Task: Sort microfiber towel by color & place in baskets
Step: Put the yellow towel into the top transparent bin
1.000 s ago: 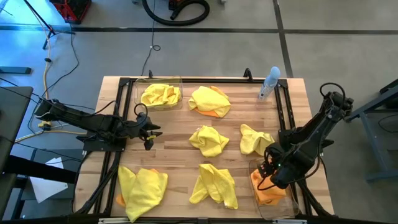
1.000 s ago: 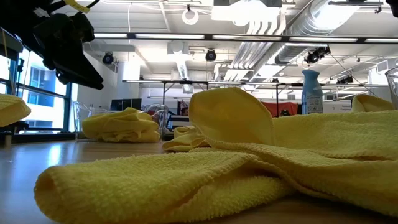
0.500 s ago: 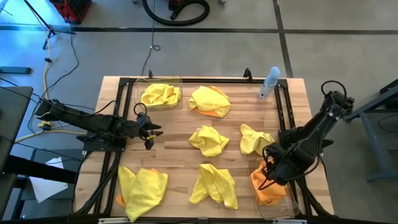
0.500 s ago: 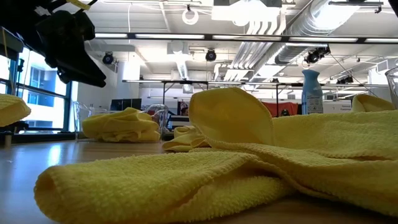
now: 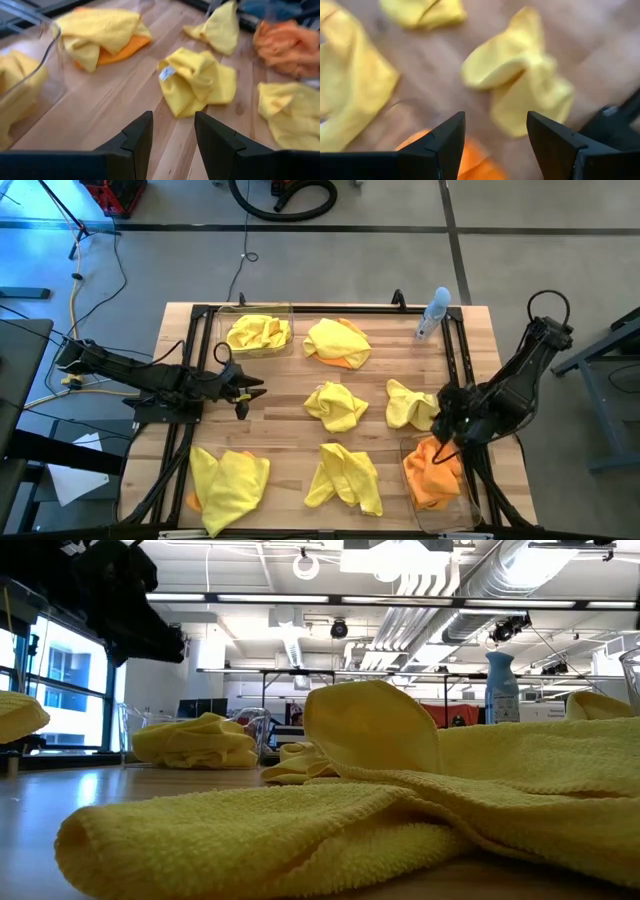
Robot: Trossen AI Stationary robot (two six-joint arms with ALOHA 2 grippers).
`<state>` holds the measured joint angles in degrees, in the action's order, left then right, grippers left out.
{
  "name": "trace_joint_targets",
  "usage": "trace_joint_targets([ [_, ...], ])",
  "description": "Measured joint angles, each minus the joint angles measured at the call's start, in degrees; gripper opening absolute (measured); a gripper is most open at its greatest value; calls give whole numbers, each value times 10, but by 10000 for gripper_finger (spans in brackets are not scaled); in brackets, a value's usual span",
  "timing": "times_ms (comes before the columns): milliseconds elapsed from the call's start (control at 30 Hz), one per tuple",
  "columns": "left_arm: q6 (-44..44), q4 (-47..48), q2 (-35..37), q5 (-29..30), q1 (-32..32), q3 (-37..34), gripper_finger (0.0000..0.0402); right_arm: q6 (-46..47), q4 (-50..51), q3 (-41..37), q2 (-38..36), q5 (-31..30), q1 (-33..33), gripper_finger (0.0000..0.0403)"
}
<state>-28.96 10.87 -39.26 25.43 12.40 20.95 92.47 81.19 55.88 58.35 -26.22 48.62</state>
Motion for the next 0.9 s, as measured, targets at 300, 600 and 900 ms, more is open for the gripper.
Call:
trace_joint_targets([
  [300,57,-142,-88,3,-1,0,130,-17,57,-40,-65,-54,-14,209],
  [600,72,-195,-250,-40,-40,86,103,-52,38,-106,-111,-105,-37,208],
  [900,114,-42,-444,-55,-67,295,102,-90,-14,-132,-127,-134,-37,208],
])
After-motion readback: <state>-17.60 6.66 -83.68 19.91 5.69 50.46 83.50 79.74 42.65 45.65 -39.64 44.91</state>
